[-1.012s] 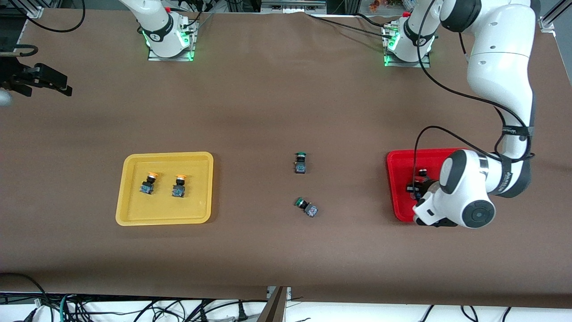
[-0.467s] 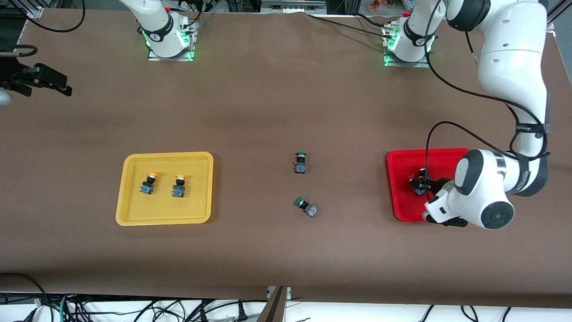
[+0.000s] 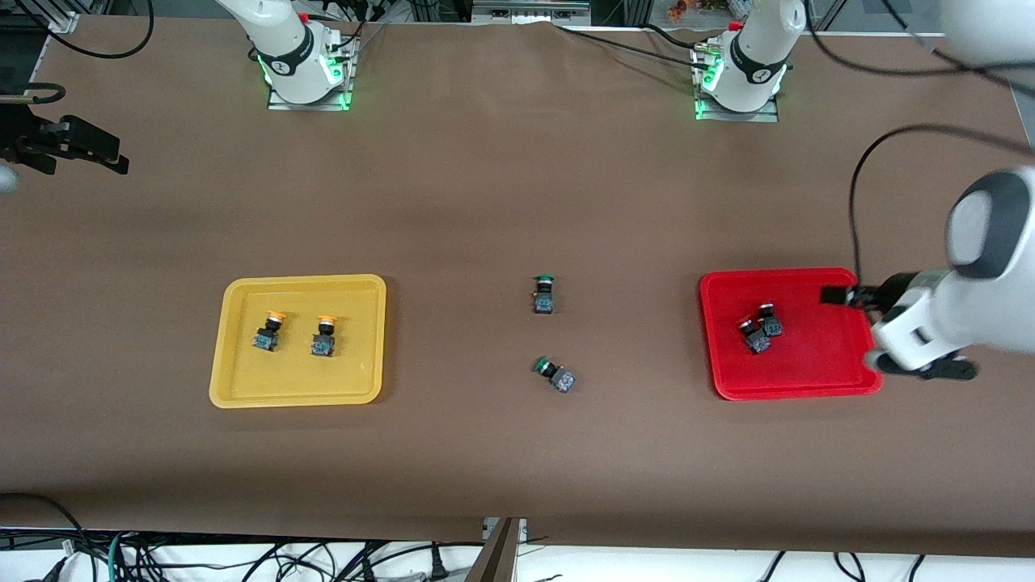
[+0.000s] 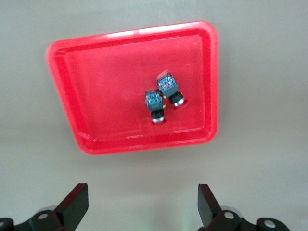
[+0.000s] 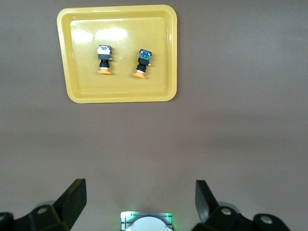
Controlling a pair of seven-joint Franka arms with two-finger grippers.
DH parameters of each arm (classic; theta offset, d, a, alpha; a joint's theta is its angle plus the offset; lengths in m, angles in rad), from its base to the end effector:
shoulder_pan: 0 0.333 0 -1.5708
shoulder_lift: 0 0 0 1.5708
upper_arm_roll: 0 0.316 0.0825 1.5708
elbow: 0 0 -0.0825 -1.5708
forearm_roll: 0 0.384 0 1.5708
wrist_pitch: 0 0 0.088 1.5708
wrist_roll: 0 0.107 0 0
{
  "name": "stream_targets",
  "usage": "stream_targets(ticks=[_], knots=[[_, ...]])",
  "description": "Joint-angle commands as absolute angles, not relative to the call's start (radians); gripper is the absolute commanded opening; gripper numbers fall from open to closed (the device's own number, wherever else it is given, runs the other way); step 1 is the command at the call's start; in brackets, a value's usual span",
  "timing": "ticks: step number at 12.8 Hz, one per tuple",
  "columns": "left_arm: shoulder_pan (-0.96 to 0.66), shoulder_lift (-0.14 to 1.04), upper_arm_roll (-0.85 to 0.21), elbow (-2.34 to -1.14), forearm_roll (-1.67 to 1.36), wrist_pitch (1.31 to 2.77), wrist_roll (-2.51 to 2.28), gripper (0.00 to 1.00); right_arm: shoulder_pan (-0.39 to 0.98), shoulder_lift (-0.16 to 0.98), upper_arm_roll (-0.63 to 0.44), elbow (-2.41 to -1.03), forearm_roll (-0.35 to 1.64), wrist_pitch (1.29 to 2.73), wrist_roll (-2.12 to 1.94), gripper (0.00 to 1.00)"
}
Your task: Place red and yellow buttons in trays
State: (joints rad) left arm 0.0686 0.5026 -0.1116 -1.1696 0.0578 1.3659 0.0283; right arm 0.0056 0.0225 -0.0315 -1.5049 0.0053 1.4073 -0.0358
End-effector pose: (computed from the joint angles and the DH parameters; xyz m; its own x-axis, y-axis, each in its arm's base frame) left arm 0.6663 -0.0042 0.4862 0.9524 -0.0605 -0.2989 -0.0620 -0.9981 0.0046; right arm 0.5440 -0.0132 0.6294 0.9928 0.0109 -0.1196 0.0099 -0.9999 -0.0089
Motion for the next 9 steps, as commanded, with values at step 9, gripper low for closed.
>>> stream_targets(ticks=[9], knots=[[0.003,-0.038,-0.079,-1.833,0.055,1.819,0.038,1.0,-0.002,0.029,-0.025,-1.5,0.003,1.407,-0.037,1.0]])
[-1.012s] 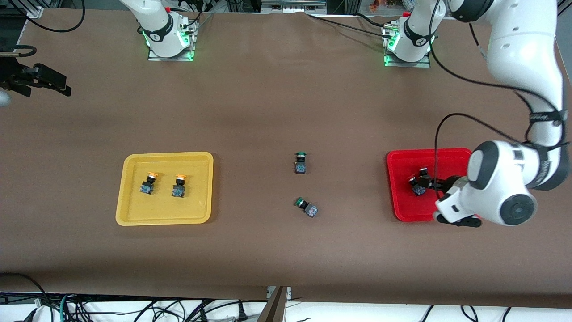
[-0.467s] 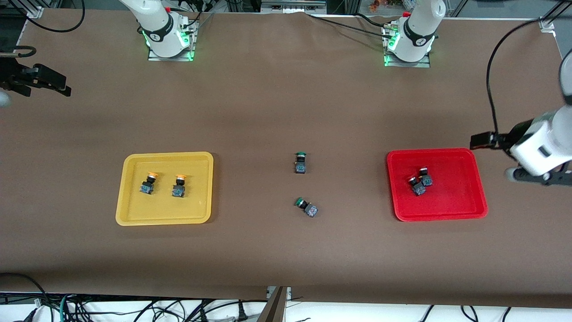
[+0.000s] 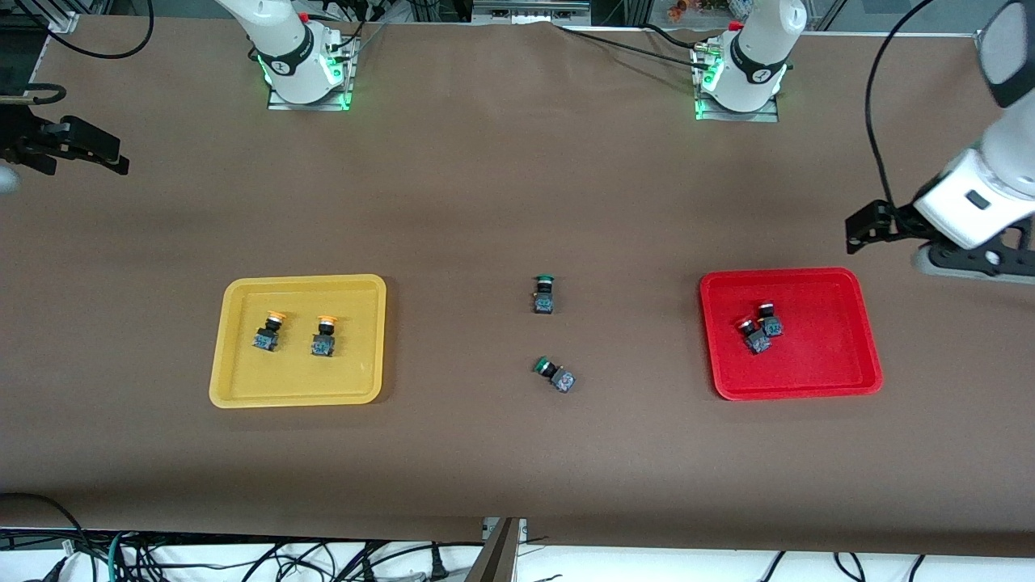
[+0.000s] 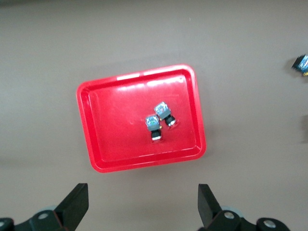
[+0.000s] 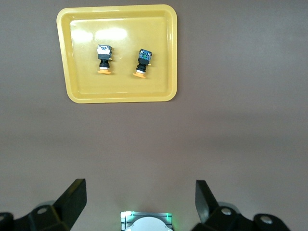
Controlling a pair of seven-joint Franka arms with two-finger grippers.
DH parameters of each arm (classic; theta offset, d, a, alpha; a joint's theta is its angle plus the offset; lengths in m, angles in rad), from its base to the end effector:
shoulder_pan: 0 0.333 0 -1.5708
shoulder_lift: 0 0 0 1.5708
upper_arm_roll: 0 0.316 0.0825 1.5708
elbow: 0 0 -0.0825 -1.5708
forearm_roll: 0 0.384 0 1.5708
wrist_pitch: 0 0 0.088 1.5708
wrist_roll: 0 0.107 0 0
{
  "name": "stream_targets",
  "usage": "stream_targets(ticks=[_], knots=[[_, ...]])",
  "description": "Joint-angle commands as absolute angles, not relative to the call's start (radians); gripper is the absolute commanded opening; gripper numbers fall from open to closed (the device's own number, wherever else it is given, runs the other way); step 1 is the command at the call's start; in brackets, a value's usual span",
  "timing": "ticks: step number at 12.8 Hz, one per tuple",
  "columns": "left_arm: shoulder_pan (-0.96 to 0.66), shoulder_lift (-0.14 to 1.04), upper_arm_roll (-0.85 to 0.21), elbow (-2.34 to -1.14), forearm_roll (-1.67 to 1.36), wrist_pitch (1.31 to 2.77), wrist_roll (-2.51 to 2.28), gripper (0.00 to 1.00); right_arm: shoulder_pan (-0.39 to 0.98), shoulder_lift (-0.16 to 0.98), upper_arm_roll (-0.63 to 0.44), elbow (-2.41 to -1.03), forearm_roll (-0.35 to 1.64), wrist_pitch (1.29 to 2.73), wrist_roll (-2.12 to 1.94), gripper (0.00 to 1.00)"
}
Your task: Place red and yellow buttons in trays
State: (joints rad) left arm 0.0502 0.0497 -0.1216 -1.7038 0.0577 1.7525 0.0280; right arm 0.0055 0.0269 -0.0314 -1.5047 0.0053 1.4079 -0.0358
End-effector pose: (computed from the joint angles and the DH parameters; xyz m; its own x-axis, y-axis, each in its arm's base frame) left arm 0.5775 -0.0347 0.5491 0.9940 -0.1094 -0.0023 -0.1094 -0.9927 -0.0507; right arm 0.5454 -0.0132 0.6271 0.9923 0.0109 -0.1231 0.0098 -0.9999 -0.0089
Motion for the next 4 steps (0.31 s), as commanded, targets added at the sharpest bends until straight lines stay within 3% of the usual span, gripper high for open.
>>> stream_targets(ticks=[1,4], knots=[[-0.026,-0.008,-0.021,-1.809,0.04,1.833,0.038,1.0,-0.002,0.029,-0.025,-1.5,0.002,1.405,-0.038,1.0],[-0.124,0.005,0.083,-1.778,0.035,1.833,0.051,1.0,-0.002,0.04,-0.025,-1.487,0.002,1.407,-0.038,1.0]])
